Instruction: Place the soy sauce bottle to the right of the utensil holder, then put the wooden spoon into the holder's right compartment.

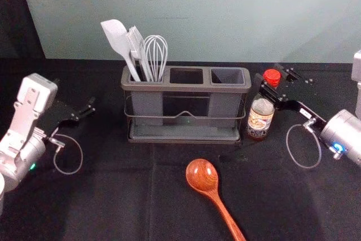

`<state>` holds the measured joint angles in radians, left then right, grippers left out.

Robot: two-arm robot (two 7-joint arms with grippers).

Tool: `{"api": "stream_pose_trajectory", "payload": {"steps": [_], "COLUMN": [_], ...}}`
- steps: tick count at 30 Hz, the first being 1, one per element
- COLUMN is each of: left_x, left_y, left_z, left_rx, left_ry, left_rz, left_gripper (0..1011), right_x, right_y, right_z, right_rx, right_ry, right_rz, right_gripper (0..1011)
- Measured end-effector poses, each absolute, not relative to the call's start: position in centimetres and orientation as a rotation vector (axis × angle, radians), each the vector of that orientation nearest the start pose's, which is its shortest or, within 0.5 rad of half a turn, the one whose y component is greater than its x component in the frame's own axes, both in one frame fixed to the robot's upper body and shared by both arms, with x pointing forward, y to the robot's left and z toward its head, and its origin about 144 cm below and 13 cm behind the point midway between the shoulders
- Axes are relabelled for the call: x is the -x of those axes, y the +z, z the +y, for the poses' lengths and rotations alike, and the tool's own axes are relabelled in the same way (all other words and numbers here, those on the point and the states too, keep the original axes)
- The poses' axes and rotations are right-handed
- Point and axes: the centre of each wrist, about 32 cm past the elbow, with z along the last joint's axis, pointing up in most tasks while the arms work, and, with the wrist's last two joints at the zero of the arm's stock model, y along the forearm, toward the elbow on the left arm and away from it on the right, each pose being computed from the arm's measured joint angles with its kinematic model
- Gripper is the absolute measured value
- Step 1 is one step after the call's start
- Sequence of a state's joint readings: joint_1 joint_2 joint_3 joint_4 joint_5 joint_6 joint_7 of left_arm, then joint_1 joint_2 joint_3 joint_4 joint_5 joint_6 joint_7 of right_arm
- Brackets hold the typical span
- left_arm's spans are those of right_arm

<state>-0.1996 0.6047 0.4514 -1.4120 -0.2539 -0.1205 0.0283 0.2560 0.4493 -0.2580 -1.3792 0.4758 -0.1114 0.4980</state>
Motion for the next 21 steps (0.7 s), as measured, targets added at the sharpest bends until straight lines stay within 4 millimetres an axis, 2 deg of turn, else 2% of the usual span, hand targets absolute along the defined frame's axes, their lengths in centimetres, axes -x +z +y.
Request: {"api": "stream_pose_trajectory", "payload": {"steps": [1,3,4,7,8,14,21], "left_x": [-48.9,-48.9,-48.9,-48.9,-48.9,-48.9,-48.9], "left_y": [114.0,114.0,114.0,114.0,114.0,114.0,114.0], "left_z": [31.0,31.0,31.0,31.0,31.0,31.0,31.0], "left_rx": [-0.304,-0.304,-0.304,-0.305,-0.304,-0.305,-0.304], "left_ry": [1.248,1.248,1.248,1.248,1.248,1.248,1.248], "left_rz": [-0.285,-0.285,-0.285,-0.285,-0.285,-0.285,-0.285], "left_gripper": [1005,1005,1005,1005,1005,1005,1005], "right_x": [-52.2,-52.2,-52.1,-52.0,-51.8,-51.0,-49.2], "right_y": [117.4,117.6,117.8,118.2,118.6,119.7,120.7], "right_z": [-31.0,-31.0,-31.0,-31.1,-31.1,-31.0,-30.7], "right_rx": [-0.037,-0.042,-0.046,-0.054,-0.059,-0.068,-0.040], "right_ry": [-0.928,-0.929,-0.929,-0.932,-0.933,-0.942,-0.936], "right_rz": [-0.079,-0.083,-0.088,-0.098,-0.106,-0.123,-0.128], "right_gripper": [635,682,739,792,847,994,1004]}}
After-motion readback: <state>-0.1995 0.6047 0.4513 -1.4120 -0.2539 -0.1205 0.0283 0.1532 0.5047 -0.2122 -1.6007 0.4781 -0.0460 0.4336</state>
